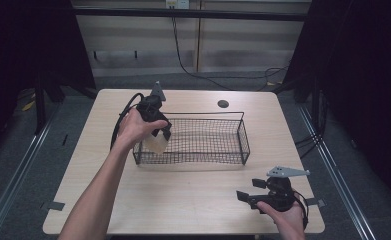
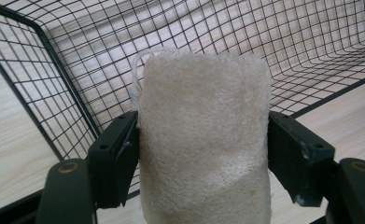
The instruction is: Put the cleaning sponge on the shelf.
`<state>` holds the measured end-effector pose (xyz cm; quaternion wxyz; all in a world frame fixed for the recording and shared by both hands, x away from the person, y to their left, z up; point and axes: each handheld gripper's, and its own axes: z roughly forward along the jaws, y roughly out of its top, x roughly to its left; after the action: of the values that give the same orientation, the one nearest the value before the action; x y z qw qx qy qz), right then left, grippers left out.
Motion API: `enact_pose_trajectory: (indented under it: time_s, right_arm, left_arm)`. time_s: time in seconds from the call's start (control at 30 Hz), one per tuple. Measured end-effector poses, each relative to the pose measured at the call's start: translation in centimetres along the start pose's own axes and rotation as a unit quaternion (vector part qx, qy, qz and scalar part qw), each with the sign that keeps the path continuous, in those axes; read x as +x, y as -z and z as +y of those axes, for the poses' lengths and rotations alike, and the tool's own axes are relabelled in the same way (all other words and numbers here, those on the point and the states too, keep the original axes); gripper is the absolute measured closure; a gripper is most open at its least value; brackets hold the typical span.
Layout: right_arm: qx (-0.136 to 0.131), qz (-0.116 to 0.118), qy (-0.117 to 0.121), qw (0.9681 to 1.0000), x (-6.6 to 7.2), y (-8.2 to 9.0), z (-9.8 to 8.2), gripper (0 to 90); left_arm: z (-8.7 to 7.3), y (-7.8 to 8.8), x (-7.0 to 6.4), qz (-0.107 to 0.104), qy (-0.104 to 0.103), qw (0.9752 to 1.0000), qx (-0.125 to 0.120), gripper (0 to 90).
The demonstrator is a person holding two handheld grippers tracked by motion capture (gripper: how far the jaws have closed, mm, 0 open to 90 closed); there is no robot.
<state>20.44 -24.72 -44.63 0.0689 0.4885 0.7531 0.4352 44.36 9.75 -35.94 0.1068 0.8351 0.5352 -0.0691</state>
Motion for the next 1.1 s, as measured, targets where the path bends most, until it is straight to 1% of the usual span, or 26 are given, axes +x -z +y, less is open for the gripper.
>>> enact_pose_trajectory:
  time_s: [0.03, 0.07, 0.1, 0.13, 0.2, 0.23, 0.27, 0.3, 0.37, 0.4, 0.5, 0.53, 0.63, 0.67, 0.73, 0.8, 0.9, 0.97, 1.0, 1.1]
  right_arm:
    - [0.001, 0.001, 0.0, 1.0, 0.0, 0.0, 0.0, 17.6]
    - [0.0, 0.0, 0.001, 1.0, 0.0, 0.0, 0.0, 17.6]
    - [0.0, 0.0, 0.001, 1.0, 0.0, 0.0, 0.0, 17.7]
    - [-0.001, 0.001, 0.001, 1.0, 0.0, 0.0, 0.0, 17.6]
    - [0.0, 0.001, 0.0, 1.0, 0.0, 0.0, 0.0, 17.7]
    - [0.0, 0.001, 0.0, 1.0, 0.0, 0.0, 0.0, 17.6]
    - [-0.001, 0.001, 0.0, 1.0, 0.0, 0.0, 0.0, 17.6]
    - [0.0, 0.001, 0.0, 1.0, 0.0, 0.0, 0.0, 17.7]
    - [0.0, 0.002, 0.001, 1.0, 0.0, 0.0, 0.0, 17.6]
    - [0.0, 0.002, 0.001, 1.0, 0.0, 0.0, 0.0, 17.6]
    - [0.0, 0.002, 0.001, 1.0, -0.1, 0.0, 0.0, 17.7]
    - [0.001, 0.002, 0.001, 1.0, -0.1, 0.0, 0.0, 17.6]
    - [0.0, 0.003, 0.001, 1.0, 0.0, 0.0, 0.0, 17.6]
    - [0.0, 0.003, 0.0, 1.0, 0.0, 0.0, 0.0, 17.7]
    - [0.001, 0.003, 0.0, 1.0, 0.0, -0.1, 0.0, 17.6]
    - [0.0, 0.004, 0.0, 1.0, 0.0, 0.0, 0.0, 17.7]
    - [0.0, 0.003, 0.001, 1.0, -0.1, -0.1, 0.0, 17.7]
    - [0.001, 0.004, 0.0, 1.0, -0.1, 0.0, 0.0, 17.7]
    - [0.0, 0.003, 0.0, 1.0, -0.1, -0.1, 0.0, 17.7]
    - [0.001, 0.003, 0.0, 1.0, -0.1, -0.1, 0.0, 17.7]
  left_arm:
    - [0.1, 0.0, 0.0, -0.003, 0.0, 1.0, 0.002, 30.1]
    - [0.2, -0.1, 0.0, -0.002, 0.0, 1.0, -0.002, 30.1]
    - [0.3, -0.2, 0.1, -0.001, -0.004, 1.0, 0.001, 30.1]
    - [0.4, -0.2, 0.0, -0.003, -0.002, 1.0, 0.002, 30.1]
    - [0.5, -0.3, 0.2, -0.004, 0.007, 1.0, -0.002, 30.2]
    - [0.6, -0.4, 0.2, -0.003, 0.007, 1.0, -0.003, 30.2]
    - [0.7, -0.5, 0.3, -0.008, 0.007, 0.9999, -0.003, 30.2]
    - [0.7, -0.5, 0.3, -0.005, 0.01, 0.9999, -0.004, 30.2]
    - [0.8, -0.6, 0.4, -0.003, 0.005, 1.0, 0.002, 30.2]
    - [0.8, -0.8, 0.3, -0.007, 0.01, 0.9999, -0.006, 30.2]
    - [0.9, -1.0, 0.5, -0.011, 0.011, 0.9999, -0.002, 30.2]
    - [0.9, -1.0, 0.6, -0.009, 0.012, 0.9999, -0.005, 30.2]
    - [1.0, -1.1, 0.6, -0.007, 0.008, 0.9999, -0.002, 30.2]
    - [1.0, -1.1, 0.6, -0.008, 0.013, 0.9999, -0.007, 30.3]
    - [1.1, -1.4, 0.6, -0.004, 0.015, 0.9999, -0.002, 30.3]
    - [1.2, -1.7, 0.7, -0.004, 0.016, 0.9999, -0.002, 30.3]
    - [1.3, -2.4, 0.8, 0.0, 0.017, 0.9998, 0.009, 30.3]
    - [1.3, -2.7, 0.8, 0.0, 0.014, 0.9998, 0.014, 30.3]
    - [1.3, -2.8, 0.8, 0.001, 0.018, 0.9998, 0.013, 30.3]
    - [1.3, -3.0, 0.7, 0.003, 0.016, 0.9998, 0.013, 30.3]
